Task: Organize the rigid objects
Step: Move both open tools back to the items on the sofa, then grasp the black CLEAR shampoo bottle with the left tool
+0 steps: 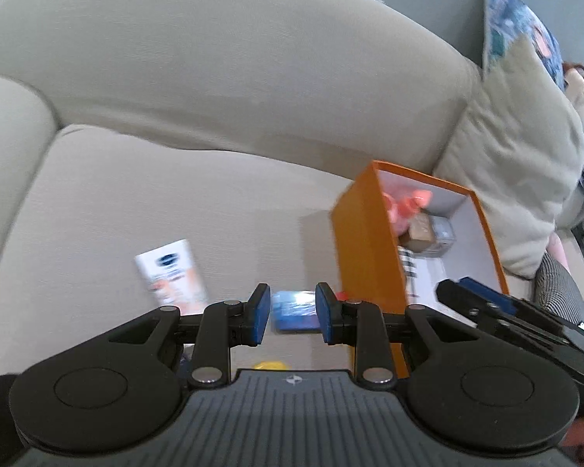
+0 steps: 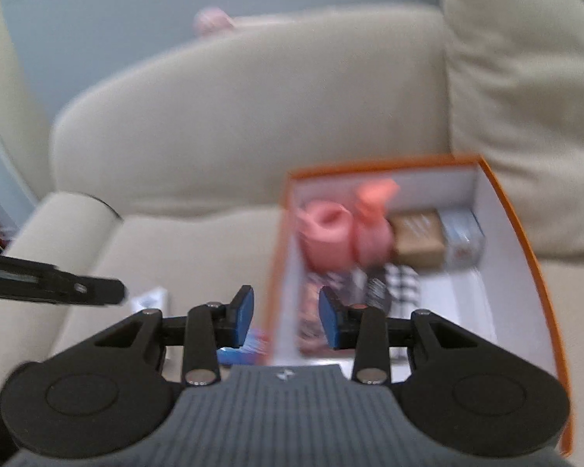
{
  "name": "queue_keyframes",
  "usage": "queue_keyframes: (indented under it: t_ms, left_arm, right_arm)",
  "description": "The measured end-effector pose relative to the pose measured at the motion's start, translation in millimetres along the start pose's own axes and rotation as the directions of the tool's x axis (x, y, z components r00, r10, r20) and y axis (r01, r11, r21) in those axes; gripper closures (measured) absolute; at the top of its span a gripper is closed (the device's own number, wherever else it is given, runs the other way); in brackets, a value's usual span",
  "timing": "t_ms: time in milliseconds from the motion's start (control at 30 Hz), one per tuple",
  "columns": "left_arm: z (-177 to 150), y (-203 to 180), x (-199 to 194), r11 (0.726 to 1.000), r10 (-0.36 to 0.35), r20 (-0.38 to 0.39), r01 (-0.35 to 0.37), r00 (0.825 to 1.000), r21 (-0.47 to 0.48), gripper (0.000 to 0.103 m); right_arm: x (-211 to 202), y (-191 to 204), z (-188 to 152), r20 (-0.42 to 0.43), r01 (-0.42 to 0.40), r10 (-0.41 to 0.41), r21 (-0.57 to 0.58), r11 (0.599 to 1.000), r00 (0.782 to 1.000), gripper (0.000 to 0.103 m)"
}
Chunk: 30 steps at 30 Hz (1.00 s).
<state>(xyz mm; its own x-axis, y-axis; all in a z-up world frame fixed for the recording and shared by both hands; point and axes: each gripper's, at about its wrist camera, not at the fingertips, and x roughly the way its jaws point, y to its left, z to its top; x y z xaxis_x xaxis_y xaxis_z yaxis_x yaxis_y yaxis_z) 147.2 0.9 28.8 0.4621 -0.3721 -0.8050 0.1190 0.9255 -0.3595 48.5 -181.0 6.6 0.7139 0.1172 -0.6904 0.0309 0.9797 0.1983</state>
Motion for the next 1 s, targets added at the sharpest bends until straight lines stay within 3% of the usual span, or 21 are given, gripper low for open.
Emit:
queue_keyframes:
  t_ms: [133,233,367,500,567,733,867,1000]
  left_arm:
    - [-19.7,28.4,-9.4,0.999,0.021,-0.015,-0.022,1.0,-0.034,0.071]
    - [-37.1,49.2,-5.5,0.996,0.031,-0.057,-0.035,0.998,-0.081,0.071]
    - [-54.5,68.4,6.1,0.99,0.03,-0.109,-0.044,0.994,-0.132,0.071]
    - [-62.7,80.2,20.5,0.982,0.008,-0.15,-0.036,0.989,-0.185,0.071]
    - [-67.4,85.2,29.1,0.975,0.007,-0.171,-0.045,0.985,-0.219,0.064]
    - [-76.2,82.4,52.3,0.96,0.013,-0.205,-0.069,0.979,-0.272,0.056]
    - [-77.7,81.8,66.9,0.951,0.039,-0.236,-0.108,0.971,-0.289,0.054]
    - [-78.8,84.1,76.4,0.942,0.035,-0.254,-0.117,0.967,-0.313,0.052]
  right_arm:
    - [-5.9,37.9,-9.7,0.002,-0.02,0.02,-0.046,0.999,1.0,0.061]
    - [1.9,62.8,-26.3,-0.047,-0.042,0.039,-0.076,0.996,0.998,0.061]
    - [20.6,87.0,-54.8,-0.149,-0.021,0.0,-0.141,0.99,0.989,0.062]
    - [35.0,94.2,-75.1,-0.241,-0.006,-0.031,-0.152,0.988,0.97,0.062]
    - [40.3,96.8,-79.8,-0.278,-0.014,-0.025,-0.14,0.99,0.96,0.062]
    - [51.6,106.5,-90.2,-0.317,-0.006,-0.057,-0.197,0.98,0.947,0.063]
    - [64.9,108.5,-95.9,-0.365,-0.026,-0.057,-0.219,0.975,0.929,0.075]
    - [79.3,109.3,-101.6,-0.402,-0.028,-0.067,-0.226,0.974,0.913,0.079]
